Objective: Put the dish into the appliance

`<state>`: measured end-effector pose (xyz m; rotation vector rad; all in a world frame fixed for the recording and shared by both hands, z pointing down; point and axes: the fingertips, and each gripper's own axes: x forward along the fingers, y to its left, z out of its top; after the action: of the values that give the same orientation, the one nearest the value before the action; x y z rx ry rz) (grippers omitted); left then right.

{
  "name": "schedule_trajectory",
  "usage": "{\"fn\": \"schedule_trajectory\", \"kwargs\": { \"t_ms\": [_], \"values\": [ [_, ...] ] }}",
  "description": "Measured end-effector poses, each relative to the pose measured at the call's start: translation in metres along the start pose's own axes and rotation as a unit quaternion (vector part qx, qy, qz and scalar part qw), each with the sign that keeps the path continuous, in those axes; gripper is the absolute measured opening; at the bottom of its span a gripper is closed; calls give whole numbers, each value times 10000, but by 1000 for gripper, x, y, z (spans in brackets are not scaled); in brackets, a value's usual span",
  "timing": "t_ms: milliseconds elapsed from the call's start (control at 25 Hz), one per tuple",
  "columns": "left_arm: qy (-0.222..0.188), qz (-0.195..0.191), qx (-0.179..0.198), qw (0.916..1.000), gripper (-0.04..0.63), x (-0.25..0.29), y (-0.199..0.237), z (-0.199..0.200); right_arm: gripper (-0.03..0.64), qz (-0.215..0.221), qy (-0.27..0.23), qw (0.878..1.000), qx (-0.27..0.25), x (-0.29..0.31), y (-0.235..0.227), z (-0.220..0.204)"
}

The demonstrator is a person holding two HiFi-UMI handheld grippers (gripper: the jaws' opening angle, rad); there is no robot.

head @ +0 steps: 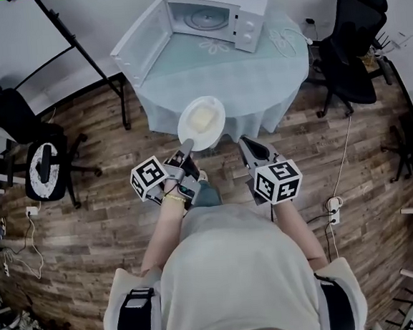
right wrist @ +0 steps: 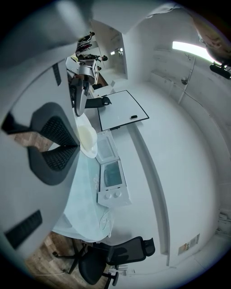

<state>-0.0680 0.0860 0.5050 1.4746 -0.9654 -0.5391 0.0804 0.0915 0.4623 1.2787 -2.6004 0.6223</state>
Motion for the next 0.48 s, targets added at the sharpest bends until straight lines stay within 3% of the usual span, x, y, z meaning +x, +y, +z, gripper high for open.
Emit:
{"fn": "schedule_trajectory", "kwargs": {
  "t_ms": [480],
  "values": [
    [222,108,-34,9997,41,62,-4,75,8,-137,53,9999,-54,76,-24,50]
  ]
}}
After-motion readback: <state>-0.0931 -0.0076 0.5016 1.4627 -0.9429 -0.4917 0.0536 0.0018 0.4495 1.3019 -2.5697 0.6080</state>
